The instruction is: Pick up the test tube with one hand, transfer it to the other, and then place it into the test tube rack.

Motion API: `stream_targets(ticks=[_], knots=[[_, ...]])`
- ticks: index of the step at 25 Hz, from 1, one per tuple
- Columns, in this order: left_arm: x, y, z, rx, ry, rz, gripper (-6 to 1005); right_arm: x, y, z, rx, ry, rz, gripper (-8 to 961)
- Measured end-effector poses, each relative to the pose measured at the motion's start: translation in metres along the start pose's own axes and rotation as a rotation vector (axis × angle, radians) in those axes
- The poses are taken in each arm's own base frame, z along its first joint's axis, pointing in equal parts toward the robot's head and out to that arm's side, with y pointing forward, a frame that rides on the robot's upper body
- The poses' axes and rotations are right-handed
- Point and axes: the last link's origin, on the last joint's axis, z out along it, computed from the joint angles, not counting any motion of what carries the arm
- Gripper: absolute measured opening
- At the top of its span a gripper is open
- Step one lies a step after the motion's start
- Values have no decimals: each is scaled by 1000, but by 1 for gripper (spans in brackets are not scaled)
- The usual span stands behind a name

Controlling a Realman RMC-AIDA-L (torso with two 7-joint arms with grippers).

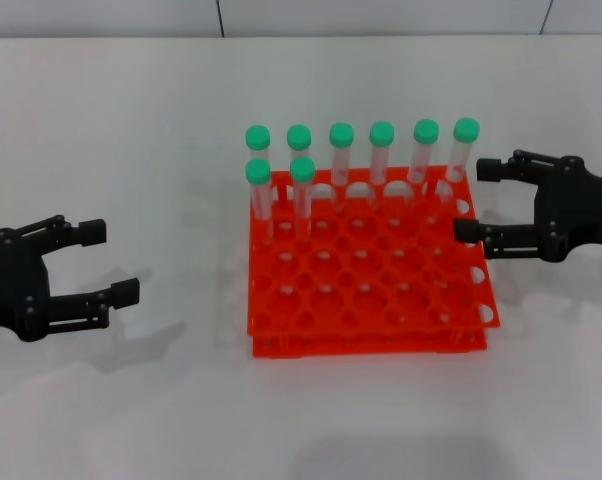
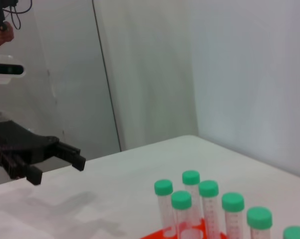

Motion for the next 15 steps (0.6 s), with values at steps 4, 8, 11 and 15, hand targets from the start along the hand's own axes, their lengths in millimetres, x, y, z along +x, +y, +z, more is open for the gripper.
stream_targets(ticks=[4,8,11,15], knots=[[2,-3,2,-19,-11,-1,893,4,1,0,-5,16,7,880],[3,-5,6,-29,-28,-2,893,7,2,2,-13,32,8,875],[3,-5,9,-32,-35,-8,893,8,2,2,-16,35,8,875],[5,-5,12,-34,-34,-6,893,9,3,2,-23,45,6,875]])
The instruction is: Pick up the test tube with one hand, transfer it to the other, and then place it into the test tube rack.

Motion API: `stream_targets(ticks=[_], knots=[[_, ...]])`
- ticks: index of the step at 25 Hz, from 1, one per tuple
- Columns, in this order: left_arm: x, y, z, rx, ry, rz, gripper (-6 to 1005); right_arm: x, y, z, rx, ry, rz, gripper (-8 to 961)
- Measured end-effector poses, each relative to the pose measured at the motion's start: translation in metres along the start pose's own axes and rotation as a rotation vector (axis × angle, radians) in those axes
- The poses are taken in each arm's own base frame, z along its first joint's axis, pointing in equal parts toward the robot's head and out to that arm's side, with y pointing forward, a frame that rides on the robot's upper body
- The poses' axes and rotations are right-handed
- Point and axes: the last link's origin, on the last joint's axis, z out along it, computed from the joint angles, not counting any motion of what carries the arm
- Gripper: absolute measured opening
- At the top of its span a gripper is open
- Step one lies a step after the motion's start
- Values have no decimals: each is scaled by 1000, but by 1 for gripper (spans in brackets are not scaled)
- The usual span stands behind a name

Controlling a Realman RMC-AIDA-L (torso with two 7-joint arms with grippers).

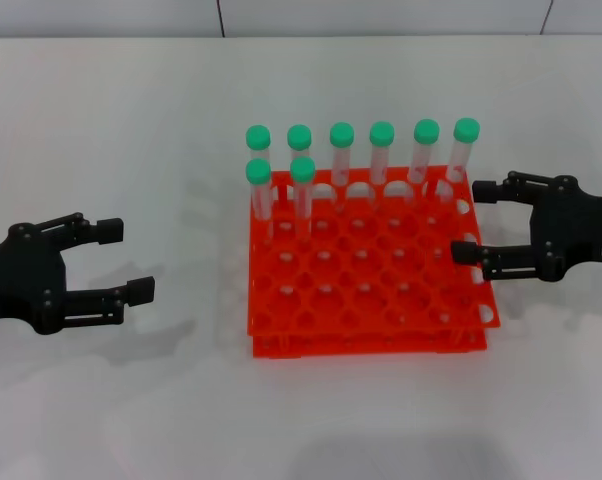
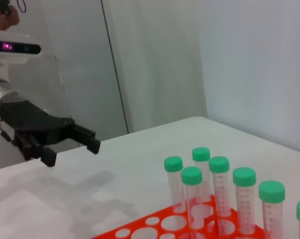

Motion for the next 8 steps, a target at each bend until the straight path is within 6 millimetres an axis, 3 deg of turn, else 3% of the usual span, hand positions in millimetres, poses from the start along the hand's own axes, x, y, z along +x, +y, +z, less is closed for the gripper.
stream_targets(ticks=[8], knots=[[5,-3,2,6,0,-4,893,4,2,-1,-8,17,-9,875]])
